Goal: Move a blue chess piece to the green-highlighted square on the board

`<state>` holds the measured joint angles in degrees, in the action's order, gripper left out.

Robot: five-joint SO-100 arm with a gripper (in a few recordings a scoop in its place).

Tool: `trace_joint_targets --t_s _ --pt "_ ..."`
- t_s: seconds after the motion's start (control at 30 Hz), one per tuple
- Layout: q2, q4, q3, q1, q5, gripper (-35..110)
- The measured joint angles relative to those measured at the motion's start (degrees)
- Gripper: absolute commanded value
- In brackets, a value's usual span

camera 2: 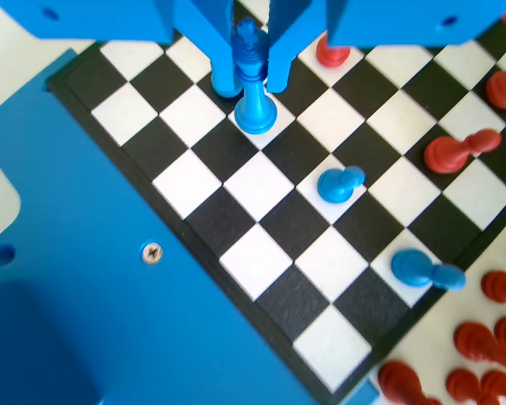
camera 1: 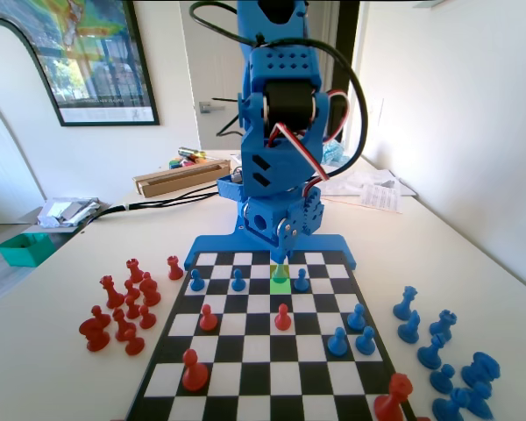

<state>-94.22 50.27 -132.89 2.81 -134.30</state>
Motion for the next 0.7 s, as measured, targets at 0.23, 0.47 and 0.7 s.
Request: trace_joint_targets --t_s 0.23,0.47,0.7 --pt "0.9 -3.5 -0.1 0.7 1.1 1" --pt "0.9 -4.0 -0.1 1.1 2.2 1" --pt "0.9 -4.1 -0.6 0.6 1.7 2"
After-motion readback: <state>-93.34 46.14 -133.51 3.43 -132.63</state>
